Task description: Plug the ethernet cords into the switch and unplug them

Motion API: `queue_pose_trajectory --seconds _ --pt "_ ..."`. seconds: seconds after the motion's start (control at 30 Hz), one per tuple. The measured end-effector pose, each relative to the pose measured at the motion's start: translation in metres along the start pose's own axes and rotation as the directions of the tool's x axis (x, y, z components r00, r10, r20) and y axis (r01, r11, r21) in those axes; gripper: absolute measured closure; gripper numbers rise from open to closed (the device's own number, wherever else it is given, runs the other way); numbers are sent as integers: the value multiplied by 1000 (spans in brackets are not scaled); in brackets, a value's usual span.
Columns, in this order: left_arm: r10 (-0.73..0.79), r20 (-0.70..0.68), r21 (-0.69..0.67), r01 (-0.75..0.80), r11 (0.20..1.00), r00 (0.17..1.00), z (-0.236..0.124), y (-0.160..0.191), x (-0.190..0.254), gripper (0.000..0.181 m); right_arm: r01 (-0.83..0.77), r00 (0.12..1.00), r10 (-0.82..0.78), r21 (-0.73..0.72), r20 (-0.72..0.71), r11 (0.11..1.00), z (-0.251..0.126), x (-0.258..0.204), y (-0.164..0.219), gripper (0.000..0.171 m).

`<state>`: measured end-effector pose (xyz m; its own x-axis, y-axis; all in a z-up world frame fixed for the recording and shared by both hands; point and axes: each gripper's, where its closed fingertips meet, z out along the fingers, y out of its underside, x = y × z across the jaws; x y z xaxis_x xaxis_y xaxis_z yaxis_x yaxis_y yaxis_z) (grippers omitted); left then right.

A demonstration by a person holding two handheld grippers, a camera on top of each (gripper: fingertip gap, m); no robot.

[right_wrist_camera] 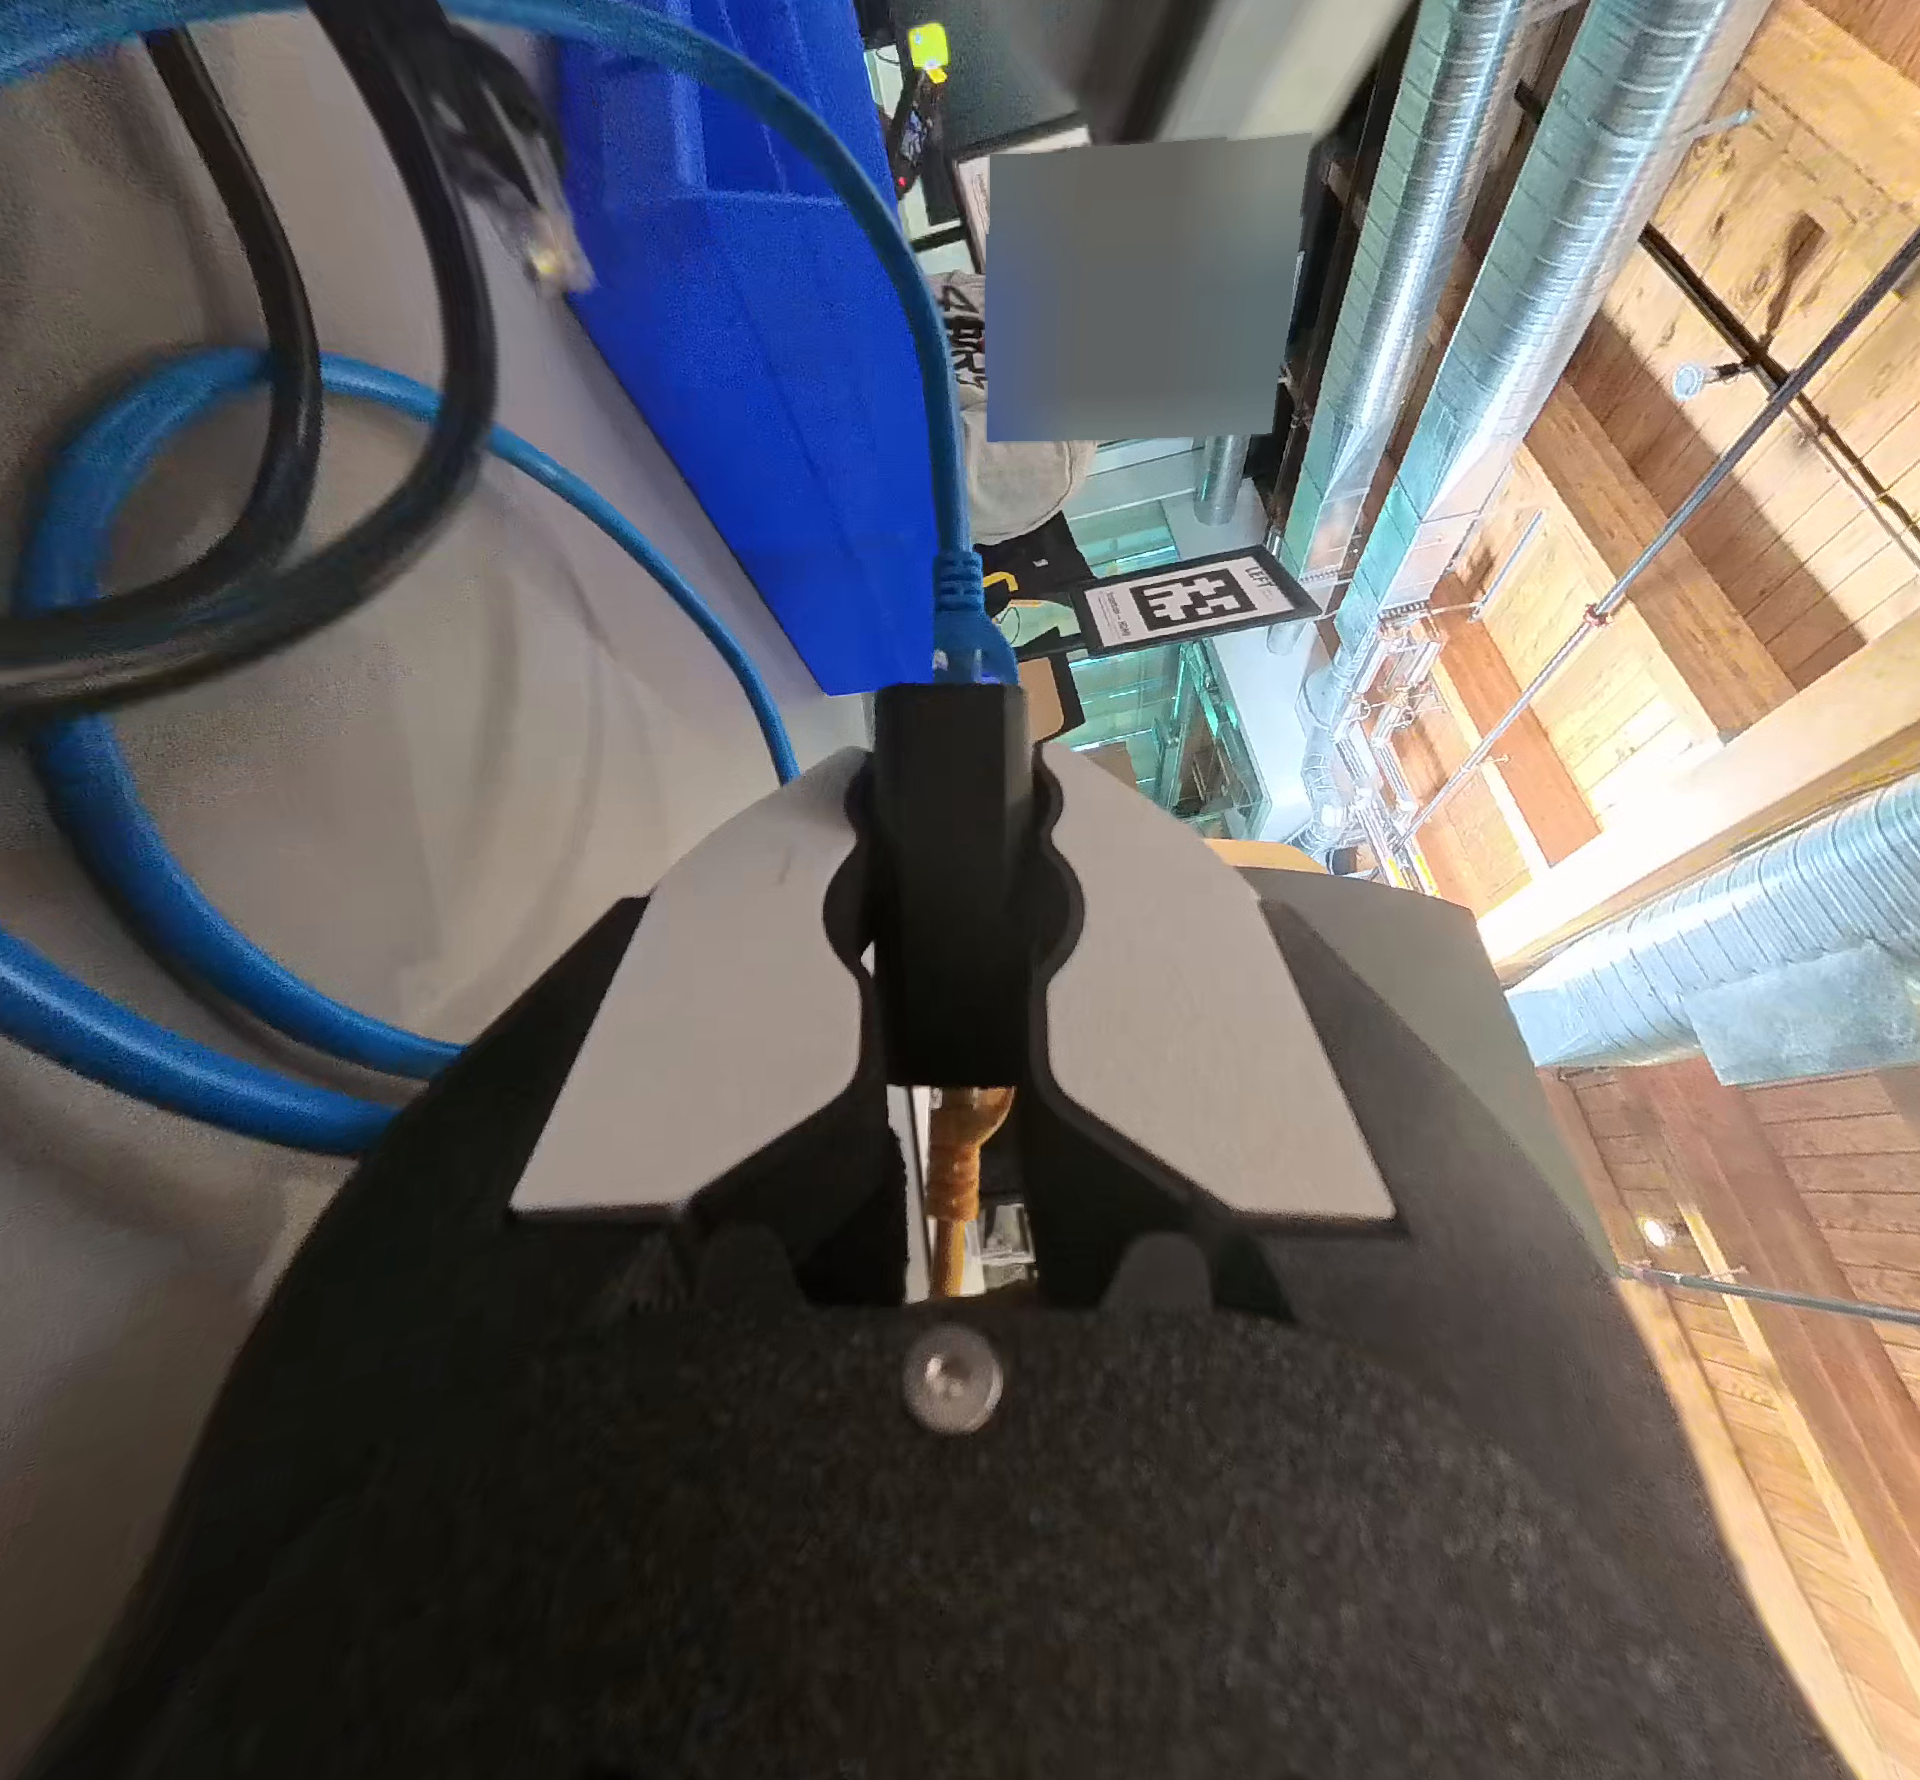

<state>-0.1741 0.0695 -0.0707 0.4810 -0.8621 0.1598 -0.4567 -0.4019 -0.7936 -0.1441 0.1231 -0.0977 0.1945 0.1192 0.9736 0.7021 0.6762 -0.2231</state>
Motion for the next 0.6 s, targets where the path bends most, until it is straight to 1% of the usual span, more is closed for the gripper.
queue_pose_trajectory --seconds 0.03,0.1,0.17,0.23,0.3,0.37,0.43,0.47,0.5,0.57,0.6 --pt "-47 -26 7 47 999 999 -3 -7 -3 153 8 1000 -8 1 -1 1000 0 0 0 145" --pt "-157 -33 -1 157 988 987 -6 -18 -20 153 31 999 -31 13 -20 999 0 2 -3 146" --pt "-266 -138 -51 262 964 954 -2 -27 -23 153 56 998 -54 31 -41 998 -2 4 -8 145" --pt "-388 -250 -206 342 917 887 9 -20 -21 145 81 995 -79 49 -55 995 -3 4 -14 145" --pt "-516 -328 -347 407 845 791 17 -11 -17 147 102 994 -99 55 -52 993 -3 3 -17 146" --pt "-610 -344 -418 465 780 714 22 -6 -20 156 136 990 -134 55 -43 989 -4 -1 -18 146" --pt "-658 -348 -450 496 742 668 24 -4 -22 158 145 989 -143 53 -38 988 -4 -3 -19 146" --pt "-660 -341 -460 494 738 669 25 -3 -24 164 147 989 -145 54 -37 988 -4 -3 -19 146" --pt "-658 -336 -467 488 738 674 26 -2 -25 165 153 988 -151 51 -38 987 -3 -2 -19 146" --pt "-649 -323 -484 469 739 689 27 -2 -27 160 167 985 -166 48 -41 985 -3 -3 -19 146" --pt "-631 -307 -482 455 749 713 28 -3 -31 156 168 985 -165 53 -45 984 -3 -2 -20 146"
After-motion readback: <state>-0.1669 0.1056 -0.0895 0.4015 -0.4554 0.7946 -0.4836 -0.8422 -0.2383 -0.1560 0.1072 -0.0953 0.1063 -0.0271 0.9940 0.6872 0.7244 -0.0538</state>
